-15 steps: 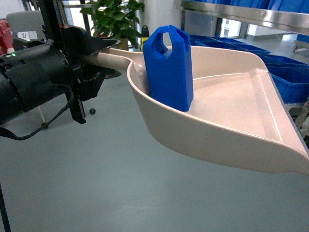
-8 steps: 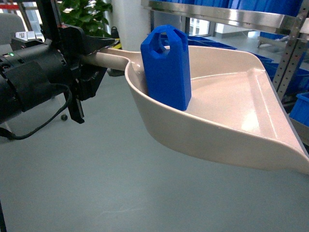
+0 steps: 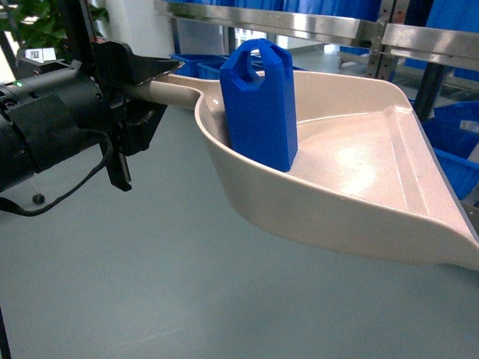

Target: Place part in tray to right shelf

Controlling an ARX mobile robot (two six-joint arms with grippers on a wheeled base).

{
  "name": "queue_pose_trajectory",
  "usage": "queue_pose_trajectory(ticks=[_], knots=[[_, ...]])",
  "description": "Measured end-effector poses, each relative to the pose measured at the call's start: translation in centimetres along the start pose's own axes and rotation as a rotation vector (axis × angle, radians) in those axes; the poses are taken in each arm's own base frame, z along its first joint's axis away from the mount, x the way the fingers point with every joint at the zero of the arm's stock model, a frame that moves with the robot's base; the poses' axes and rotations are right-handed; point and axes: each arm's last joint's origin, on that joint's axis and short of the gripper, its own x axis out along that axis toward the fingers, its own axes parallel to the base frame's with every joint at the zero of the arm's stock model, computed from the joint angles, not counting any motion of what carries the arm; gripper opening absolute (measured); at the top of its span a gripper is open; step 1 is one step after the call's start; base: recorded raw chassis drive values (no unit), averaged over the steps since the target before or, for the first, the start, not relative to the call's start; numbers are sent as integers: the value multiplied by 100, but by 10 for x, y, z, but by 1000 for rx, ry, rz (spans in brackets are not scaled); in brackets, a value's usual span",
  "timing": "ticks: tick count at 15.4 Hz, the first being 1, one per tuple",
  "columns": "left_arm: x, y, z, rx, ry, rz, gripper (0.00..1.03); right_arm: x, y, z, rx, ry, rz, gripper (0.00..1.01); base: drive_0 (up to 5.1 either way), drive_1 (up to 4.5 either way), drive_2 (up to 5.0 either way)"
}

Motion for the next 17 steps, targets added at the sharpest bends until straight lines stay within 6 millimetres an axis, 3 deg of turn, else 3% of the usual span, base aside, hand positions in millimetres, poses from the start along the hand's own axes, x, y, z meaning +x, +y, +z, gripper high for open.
queue_pose_trajectory(ticks=[17], knots=[[0,0,0,0,0,0,14,0,0,0,0,0,0,98,-161,-161,-161]])
